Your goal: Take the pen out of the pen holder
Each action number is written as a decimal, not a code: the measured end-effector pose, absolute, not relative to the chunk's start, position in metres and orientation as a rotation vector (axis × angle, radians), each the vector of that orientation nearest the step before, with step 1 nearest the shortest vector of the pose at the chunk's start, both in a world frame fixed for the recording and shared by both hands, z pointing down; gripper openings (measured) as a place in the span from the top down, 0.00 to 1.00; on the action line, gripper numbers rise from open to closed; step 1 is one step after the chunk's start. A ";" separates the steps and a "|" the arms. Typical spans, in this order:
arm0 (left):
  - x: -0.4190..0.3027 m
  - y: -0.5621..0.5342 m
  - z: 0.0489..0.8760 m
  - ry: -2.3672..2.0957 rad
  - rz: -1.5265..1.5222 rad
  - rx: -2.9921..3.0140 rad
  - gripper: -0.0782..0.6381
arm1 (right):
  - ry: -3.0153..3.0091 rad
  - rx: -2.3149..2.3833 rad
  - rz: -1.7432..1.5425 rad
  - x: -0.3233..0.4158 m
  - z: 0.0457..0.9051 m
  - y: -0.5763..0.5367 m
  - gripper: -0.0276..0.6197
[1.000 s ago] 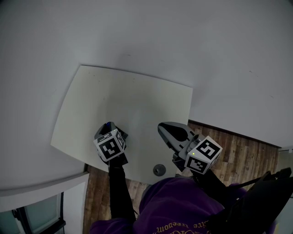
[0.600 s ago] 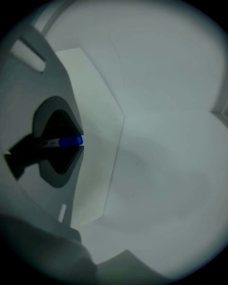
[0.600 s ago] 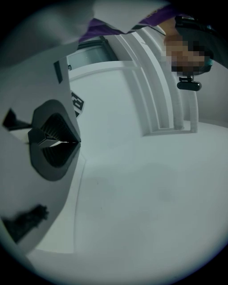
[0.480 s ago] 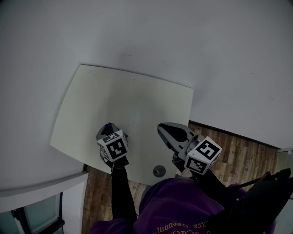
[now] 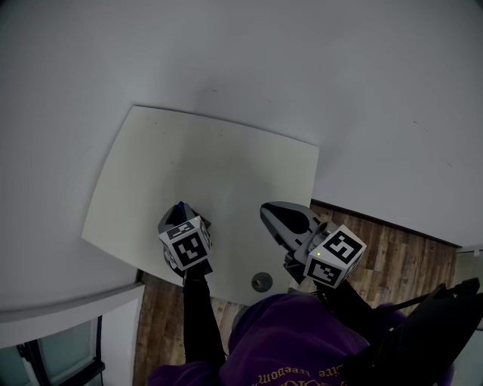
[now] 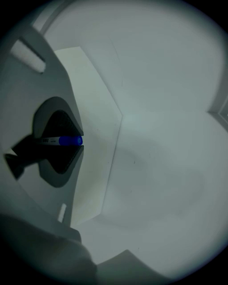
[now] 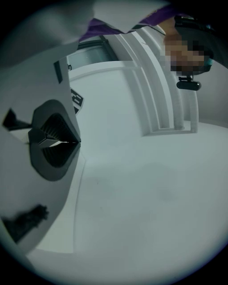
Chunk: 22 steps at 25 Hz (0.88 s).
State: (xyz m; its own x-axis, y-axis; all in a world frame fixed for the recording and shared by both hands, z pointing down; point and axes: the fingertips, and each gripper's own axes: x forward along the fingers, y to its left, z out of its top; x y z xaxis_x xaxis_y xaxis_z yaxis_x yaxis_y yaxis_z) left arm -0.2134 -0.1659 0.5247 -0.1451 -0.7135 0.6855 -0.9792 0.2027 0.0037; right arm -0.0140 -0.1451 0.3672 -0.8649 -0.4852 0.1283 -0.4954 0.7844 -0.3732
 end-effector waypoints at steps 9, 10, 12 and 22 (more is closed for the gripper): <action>-0.202 -0.157 0.511 -1.963 0.539 1.637 0.79 | -2.944 0.779 0.620 -0.016 0.369 -0.145 0.94; -0.201 -0.156 0.508 -1.974 0.524 1.648 0.79 | -2.944 0.778 0.619 -0.016 0.368 -0.145 0.94; -0.200 -0.154 0.501 -2.000 0.498 1.667 0.79 | -2.947 0.774 0.615 -0.017 0.367 -0.144 0.94; -0.203 -0.146 0.480 -2.074 0.448 1.689 0.79 | -2.963 0.741 0.603 -0.020 0.363 -0.140 0.94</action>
